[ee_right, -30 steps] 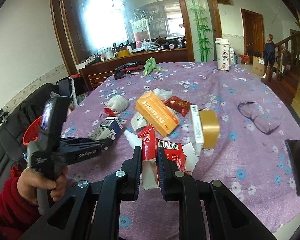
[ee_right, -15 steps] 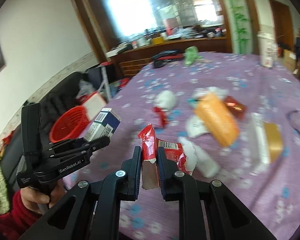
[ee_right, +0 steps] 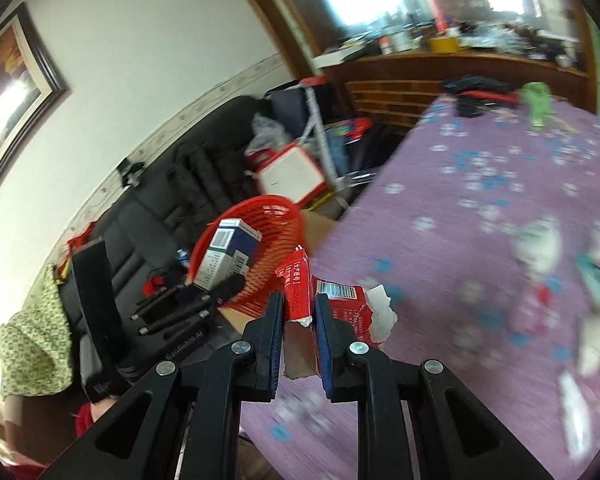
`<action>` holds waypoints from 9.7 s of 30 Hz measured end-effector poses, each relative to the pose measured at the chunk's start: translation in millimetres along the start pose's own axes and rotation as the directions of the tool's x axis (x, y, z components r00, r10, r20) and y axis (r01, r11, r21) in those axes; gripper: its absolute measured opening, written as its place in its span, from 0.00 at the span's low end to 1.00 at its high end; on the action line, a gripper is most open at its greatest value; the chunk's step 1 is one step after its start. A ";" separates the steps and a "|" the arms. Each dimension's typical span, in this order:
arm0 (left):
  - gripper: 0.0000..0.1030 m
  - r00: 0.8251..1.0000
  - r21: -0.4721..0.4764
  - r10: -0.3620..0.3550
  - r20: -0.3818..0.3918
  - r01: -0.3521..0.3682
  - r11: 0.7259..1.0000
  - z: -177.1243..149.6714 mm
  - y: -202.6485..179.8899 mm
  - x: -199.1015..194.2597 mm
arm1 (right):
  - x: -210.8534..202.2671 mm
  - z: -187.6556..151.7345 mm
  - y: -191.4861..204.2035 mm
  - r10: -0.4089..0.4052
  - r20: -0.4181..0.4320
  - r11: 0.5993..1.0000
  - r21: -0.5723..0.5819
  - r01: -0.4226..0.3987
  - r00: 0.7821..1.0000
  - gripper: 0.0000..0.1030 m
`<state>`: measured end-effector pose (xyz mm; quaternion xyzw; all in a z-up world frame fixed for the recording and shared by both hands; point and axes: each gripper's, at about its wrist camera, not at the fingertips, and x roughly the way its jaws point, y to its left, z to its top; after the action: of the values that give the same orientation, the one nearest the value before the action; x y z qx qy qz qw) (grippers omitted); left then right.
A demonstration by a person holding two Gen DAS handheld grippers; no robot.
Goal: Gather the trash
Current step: 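Carry both items to the red wastebasket and open both tools to drop them, then move both open tools back over the table, then grasp the white spray bottle with the right tool while the left tool grasps the pink plastic bag, then lift the bottle and bag and carry both toward the red wastebasket, then open both tools over the red wastebasket to drop the bottle and bag, then move both open tools back over the table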
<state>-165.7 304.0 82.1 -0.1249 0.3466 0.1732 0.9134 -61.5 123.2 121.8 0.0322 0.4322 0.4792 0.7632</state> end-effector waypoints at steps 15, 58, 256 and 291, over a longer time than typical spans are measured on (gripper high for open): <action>0.37 0.994 -0.103 0.109 -0.032 -0.112 0.988 13.3 84.0 28.0 | 131.6 64.5 47.7 0.121 -0.087 0.992 0.034 -0.119 0.989 0.26; 0.62 0.953 0.399 -0.244 -0.177 0.297 0.868 -74.8 -233.2 7.4 | -158.4 -146.9 -177.5 -0.371 0.111 0.905 0.267 0.332 0.922 0.39; 0.38 0.986 -0.062 0.168 0.024 -0.166 0.984 12.9 50.4 19.5 | 79.4 23.7 22.0 -0.163 -0.110 0.976 -0.165 0.144 0.980 0.32; 0.69 0.998 0.143 -0.057 0.022 0.053 0.988 -13.9 -82.8 13.6 | -51.3 -65.8 -84.8 -0.348 0.023 0.937 0.052 0.346 0.937 0.44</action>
<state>-131.0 227.1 71.7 -0.0664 0.3425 0.1244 0.9289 -55.9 14.5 73.6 -0.0191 0.4301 0.3264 0.8415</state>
